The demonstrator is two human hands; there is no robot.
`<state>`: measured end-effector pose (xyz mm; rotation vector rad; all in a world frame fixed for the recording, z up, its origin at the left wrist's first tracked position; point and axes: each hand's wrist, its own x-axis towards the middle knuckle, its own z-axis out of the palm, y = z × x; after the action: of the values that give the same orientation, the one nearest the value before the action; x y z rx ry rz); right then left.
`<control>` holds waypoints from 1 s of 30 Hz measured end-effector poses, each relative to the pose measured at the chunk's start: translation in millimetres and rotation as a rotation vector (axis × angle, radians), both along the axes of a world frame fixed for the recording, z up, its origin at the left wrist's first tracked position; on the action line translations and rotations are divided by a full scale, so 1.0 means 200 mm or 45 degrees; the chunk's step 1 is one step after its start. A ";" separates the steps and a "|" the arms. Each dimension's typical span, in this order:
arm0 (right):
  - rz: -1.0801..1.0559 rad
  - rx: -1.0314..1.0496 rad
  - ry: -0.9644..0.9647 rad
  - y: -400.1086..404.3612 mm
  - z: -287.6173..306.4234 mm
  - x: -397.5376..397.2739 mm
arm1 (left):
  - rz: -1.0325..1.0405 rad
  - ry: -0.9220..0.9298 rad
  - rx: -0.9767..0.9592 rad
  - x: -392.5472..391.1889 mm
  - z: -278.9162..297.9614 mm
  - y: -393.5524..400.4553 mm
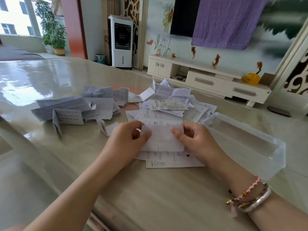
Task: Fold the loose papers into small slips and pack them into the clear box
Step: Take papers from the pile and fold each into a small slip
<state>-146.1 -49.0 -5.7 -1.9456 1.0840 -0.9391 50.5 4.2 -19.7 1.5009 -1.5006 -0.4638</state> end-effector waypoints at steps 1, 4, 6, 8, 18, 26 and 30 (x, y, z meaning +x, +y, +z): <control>-0.038 0.010 0.037 -0.01 -0.01 0.01 | 0.019 0.015 -0.002 -0.01 0.00 0.00; -0.157 -0.080 0.274 -0.03 -0.04 0.02 | 0.115 -0.091 -0.018 -0.05 -0.01 0.00; -0.209 -0.162 0.456 -0.03 -0.05 0.03 | 0.180 -0.224 -0.015 -0.07 -0.02 0.02; -0.242 -0.219 0.588 -0.02 -0.04 0.03 | 0.214 -0.316 -0.017 -0.08 -0.03 0.02; -0.336 -0.327 0.850 -0.01 -0.03 0.07 | 0.343 -0.478 0.119 -0.10 -0.04 -0.01; -0.372 -0.410 0.958 -0.04 -0.04 0.10 | 0.454 -0.720 0.187 -0.14 -0.02 -0.02; -0.372 -0.435 0.979 -0.04 -0.05 0.10 | 0.463 -0.802 0.181 -0.14 -0.03 -0.01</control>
<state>-125.5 -57.8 -14.8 -2.5759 1.7616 -0.5303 22.5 1.3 -25.1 2.1073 -1.6209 0.1434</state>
